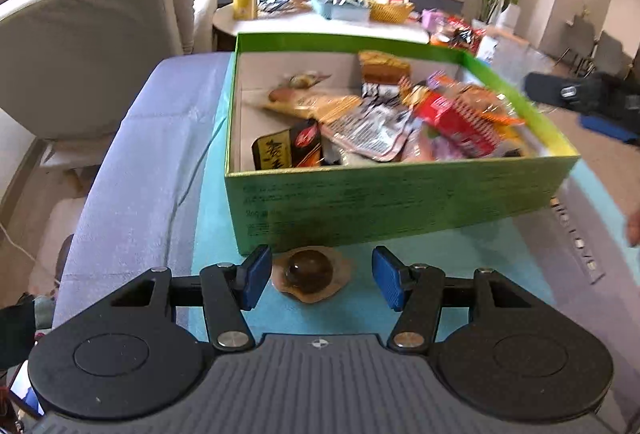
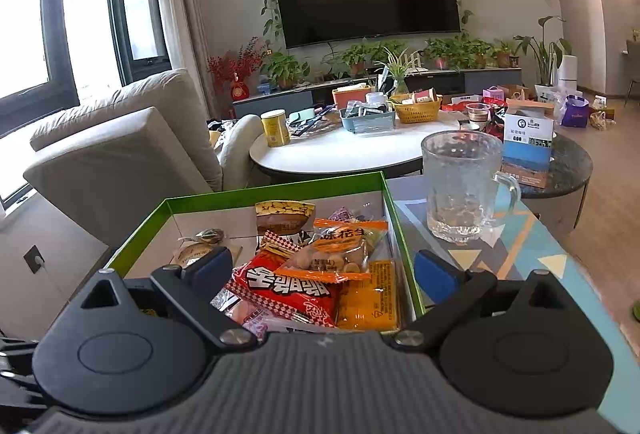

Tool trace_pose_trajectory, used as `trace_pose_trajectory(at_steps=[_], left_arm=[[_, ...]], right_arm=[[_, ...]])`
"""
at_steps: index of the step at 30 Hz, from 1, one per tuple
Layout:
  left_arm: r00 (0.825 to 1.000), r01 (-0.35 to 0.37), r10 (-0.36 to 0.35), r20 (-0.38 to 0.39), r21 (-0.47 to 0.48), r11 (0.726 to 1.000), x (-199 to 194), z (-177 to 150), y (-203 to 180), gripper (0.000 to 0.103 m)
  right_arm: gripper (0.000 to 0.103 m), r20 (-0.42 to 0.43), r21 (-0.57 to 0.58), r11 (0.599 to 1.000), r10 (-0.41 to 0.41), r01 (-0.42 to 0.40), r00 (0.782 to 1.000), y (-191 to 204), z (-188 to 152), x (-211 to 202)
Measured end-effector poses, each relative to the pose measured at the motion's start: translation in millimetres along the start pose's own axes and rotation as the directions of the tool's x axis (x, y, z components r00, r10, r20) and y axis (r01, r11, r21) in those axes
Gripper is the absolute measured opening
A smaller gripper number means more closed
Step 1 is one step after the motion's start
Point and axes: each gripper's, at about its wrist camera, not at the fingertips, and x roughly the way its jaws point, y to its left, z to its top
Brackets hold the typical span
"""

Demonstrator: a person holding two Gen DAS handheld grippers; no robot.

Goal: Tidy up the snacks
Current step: 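Move both tools to the chocolate egg and clear dried-fruit bag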

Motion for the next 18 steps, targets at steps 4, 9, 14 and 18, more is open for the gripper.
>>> trace_pose_trajectory(at_steps=[4, 9, 14, 18], left_arm=[[1.0, -0.009, 0.009, -0.003, -0.006, 1.0, 6.0, -4.8, 3.3, 0.053], [1.0, 0.004, -0.004, 0.02, -0.002, 1.0, 1.5, -8.3, 5.9, 0.033], [0.998, 0.019, -0.02, 0.056, 0.009, 1.0, -9.3, -9.4, 3.5, 0.024], [0.995, 0.034, -0.033, 0.095, -0.017, 0.999, -22.5, -4.9, 7.6, 0.024]], right_arm=[[0.053, 0.01, -0.011, 1.0, -0.013, 0.013, 1.0, -1.6, -1.9, -4.4], [0.053, -0.002, 0.001, 1.0, -0.009, 0.009, 1.0, -4.7, -7.0, -5.0], [0.053, -0.005, -0.022, 1.0, -0.018, 0.018, 1.0, -4.9, -14.1, -10.8], [0.053, -0.009, -0.037, 0.999, 0.002, -0.003, 1.0, -4.2, -16.9, -19.3]])
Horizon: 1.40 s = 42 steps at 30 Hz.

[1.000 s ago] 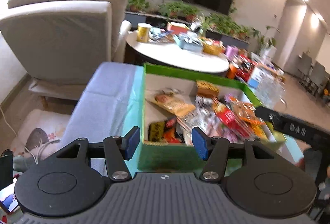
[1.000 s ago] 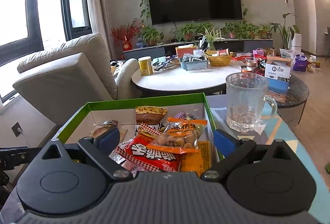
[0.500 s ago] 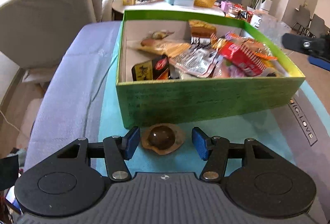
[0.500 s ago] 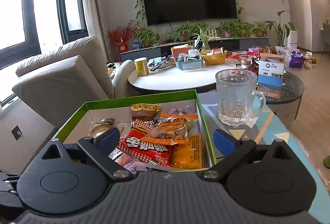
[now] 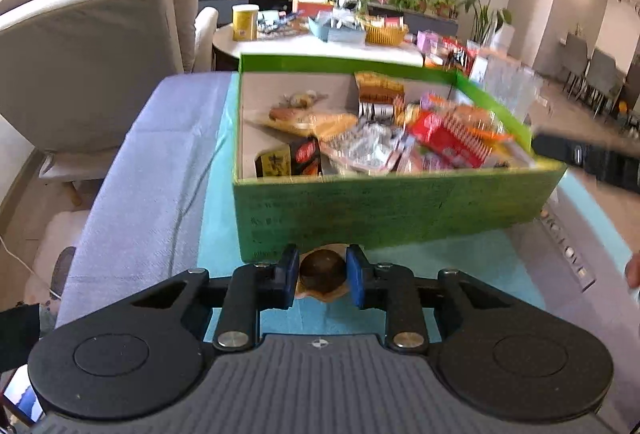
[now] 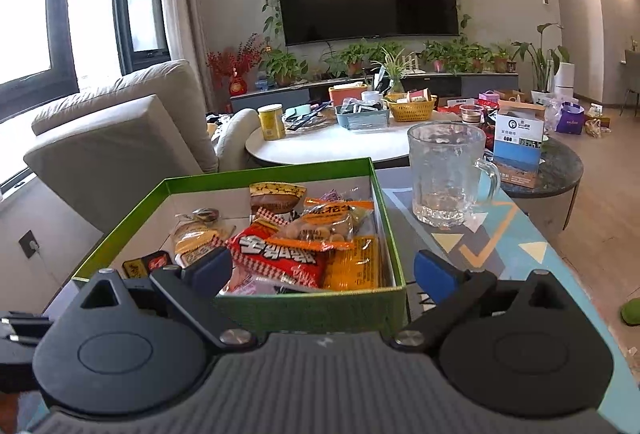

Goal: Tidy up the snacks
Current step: 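Move both tools to the chocolate egg and clear dried-fruit bag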

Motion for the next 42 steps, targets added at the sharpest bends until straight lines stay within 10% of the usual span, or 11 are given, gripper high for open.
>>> trace_pose_trajectory(at_steps=[6, 9, 14, 20, 25, 29, 38, 42], left_arm=[[0.997, 0.003, 0.0, 0.08, -0.039, 0.999, -26.3, 17.5, 11.8, 0.024], [0.996, -0.008, 0.013, 0.094, -0.062, 0.998, -31.6, 24.0, 18.5, 0.002], [0.997, 0.0, 0.006, 0.073, -0.089, 0.996, -31.6, 22.3, 26.0, 0.003], [0.999, -0.002, 0.005, 0.038, -0.074, 0.997, -26.2, 16.8, 28.1, 0.007], [0.996, -0.042, 0.055, 0.063, -0.19, 0.981, -33.7, 16.8, 54.0, 0.025], [0.995, -0.071, 0.084, 0.06, -0.202, 0.977, -37.6, 14.7, 64.1, 0.026], [0.999, -0.034, 0.036, 0.009, -0.171, 0.985, -21.4, 4.2, 56.0, 0.029], [0.999, -0.016, 0.012, -0.03, -0.135, 0.991, -10.3, 0.0, 41.0, 0.035]], right_arm=[[0.053, -0.062, -0.121, 0.976, 0.173, -0.18, 0.983, 20.8, -12.7, -15.9], [0.053, -0.155, -0.177, 0.923, 0.318, -0.343, 0.935, 44.3, -29.9, -17.4], [0.053, -0.248, -0.299, 0.814, 0.437, -0.498, 0.864, 98.5, -58.7, -13.8], [0.053, -0.301, -0.3, 0.777, 0.474, -0.554, 0.828, 139.9, -62.0, 2.2], [0.053, -0.319, -0.317, 0.788, 0.436, -0.528, 0.842, 160.4, -64.1, 13.3], [0.053, -0.304, -0.393, 0.824, 0.304, -0.409, 0.903, 157.3, -71.0, 21.1], [0.053, -0.246, -0.342, 0.924, 0.085, -0.168, 0.966, 52.0, -56.5, 21.3], [0.053, -0.255, -0.2, 0.946, 0.201, -0.255, 0.946, 22.0, -43.2, 12.9]])
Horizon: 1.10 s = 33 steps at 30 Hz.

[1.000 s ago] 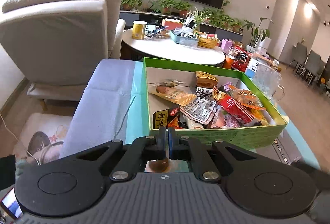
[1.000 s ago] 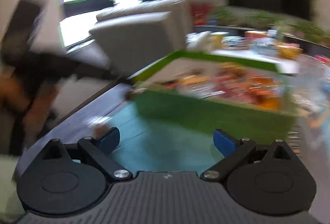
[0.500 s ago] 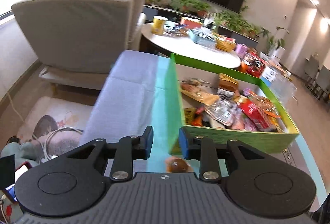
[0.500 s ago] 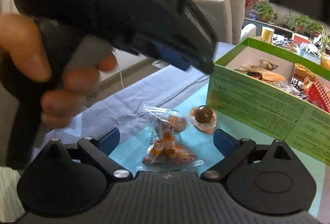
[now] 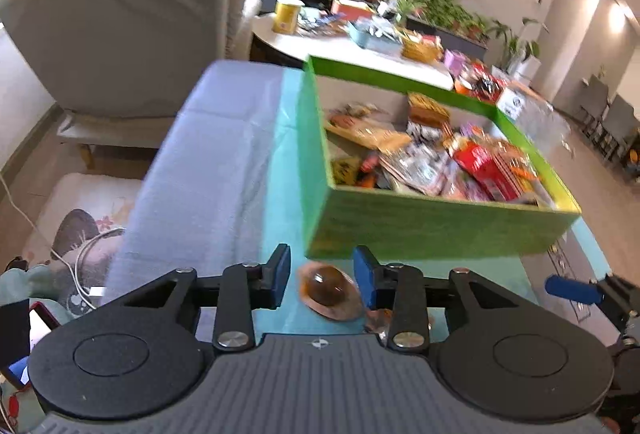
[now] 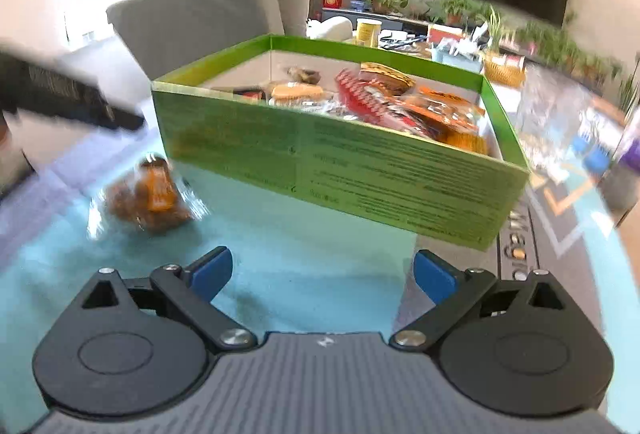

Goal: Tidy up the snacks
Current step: 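Move both tools to the chocolate egg and clear dried-fruit bag, then grasp the chocolate egg with the left tool while the right tool grasps the dried-fruit bag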

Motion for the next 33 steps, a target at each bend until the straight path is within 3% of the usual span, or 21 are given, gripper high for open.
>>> trace_pose_trajectory(at_steps=[2, 4, 7, 9, 11, 18, 21, 27, 33], left_arm=[[1.0, 0.001, -0.001, -0.021, 0.018, 1.0, 5.9, -0.9, -6.3, 0.038], [0.999, -0.004, 0.006, -0.043, 0.034, 0.999, 13.5, -3.3, -10.9, 0.039], [0.998, -0.037, 0.039, -0.04, 0.051, 0.998, 19.9, -7.7, -12.3, 0.039], [0.999, -0.039, 0.041, -0.036, 0.049, 0.998, 20.9, -10.2, -8.3, 0.035], [0.999, -0.039, 0.041, -0.03, 0.049, 0.998, 19.7, -12.1, -2.1, 0.019], [0.999, -0.048, 0.048, -0.007, 0.007, 0.999, 8.6, -15.8, 12.6, 0.018], [0.999, -0.041, 0.041, 0.018, -0.004, 0.999, -1.6, -14.1, 17.4, 0.018], [0.998, -0.045, 0.045, 0.031, -0.021, 0.999, -11.4, -9.9, 21.5, 0.019], [0.999, -0.043, 0.043, 0.013, -0.027, 0.999, -10.3, -14.3, 19.7, 0.019]], right_arm=[[0.053, 0.014, -0.015, 0.993, 0.116, -0.116, 0.993, 6.3, 1.6, -2.3], [0.053, 0.009, -0.101, 0.97, 0.222, -0.22, 0.975, 26.0, 1.7, 1.1], [0.053, -0.005, -0.218, 0.934, 0.288, -0.282, 0.958, 49.3, -0.1, 12.2], [0.053, -0.01, -0.237, 0.926, 0.3, -0.293, 0.954, 56.2, 0.7, 17.7], [0.053, -0.01, -0.224, 0.922, 0.321, -0.315, 0.947, 55.3, 3.9, 20.7], [0.053, -0.007, -0.129, 0.937, 0.327, -0.325, 0.945, 51.7, 18.7, 30.5], [0.053, -0.007, -0.145, 0.941, 0.308, -0.306, 0.951, 56.8, 22.7, 35.1], [0.053, -0.049, -0.242, 0.91, 0.334, -0.336, 0.941, 66.1, 16.7, 41.5], [0.053, -0.078, -0.25, 0.922, 0.284, -0.294, 0.956, 62.0, 15.0, 53.5]])
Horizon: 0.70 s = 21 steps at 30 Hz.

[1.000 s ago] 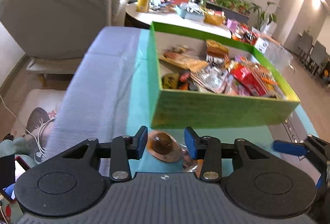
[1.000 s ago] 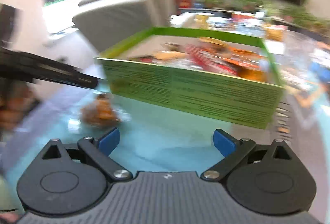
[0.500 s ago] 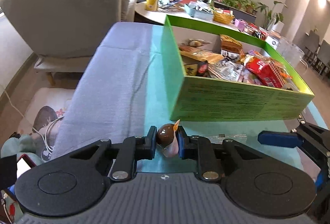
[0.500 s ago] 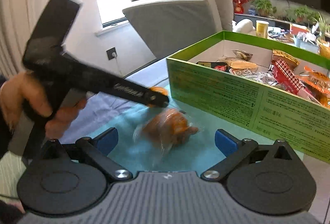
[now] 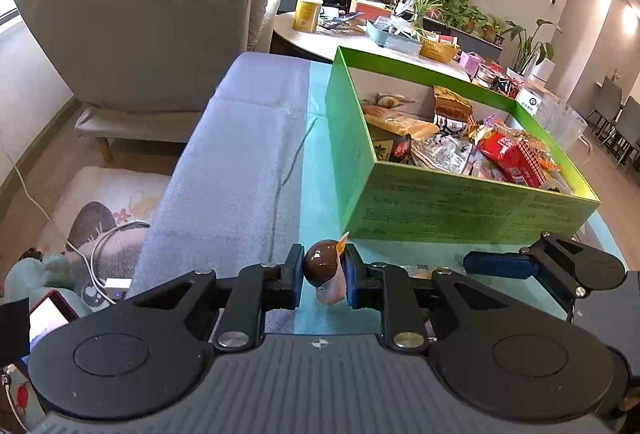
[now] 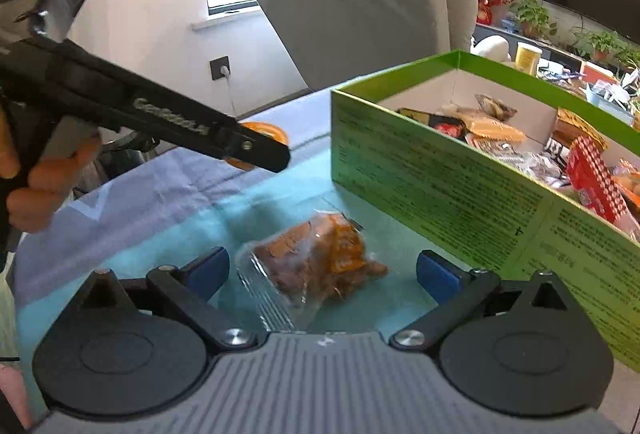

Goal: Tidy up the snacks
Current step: 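Grasp the chocolate egg with the left tool while the right tool grasps the dried-fruit bag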

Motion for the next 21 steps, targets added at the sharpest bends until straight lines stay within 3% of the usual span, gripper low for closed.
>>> trace_pose_trajectory(at_steps=[5, 12, 21], left_arm=[[1.0, 0.012, -0.012, 0.0, 0.011, 1.0, 0.1, -1.2, -7.3, 0.019], [1.0, 0.002, -0.002, 0.025, -0.003, 1.0, -7.2, 2.8, -8.2, 0.019], [0.998, 0.013, -0.013, 0.058, 0.002, 1.0, -17.1, 8.5, -16.6, 0.019]], right_arm=[[0.053, 0.024, 0.031, 0.998, -0.052, 0.052, 0.998, -1.4, -1.3, -5.7], [0.052, 0.082, -0.005, 0.998, -0.067, 0.067, 0.994, 5.8, -5.4, -28.1], [0.052, 0.157, 0.058, 0.994, -0.102, 0.094, 0.982, -6.5, -7.3, -60.0]])
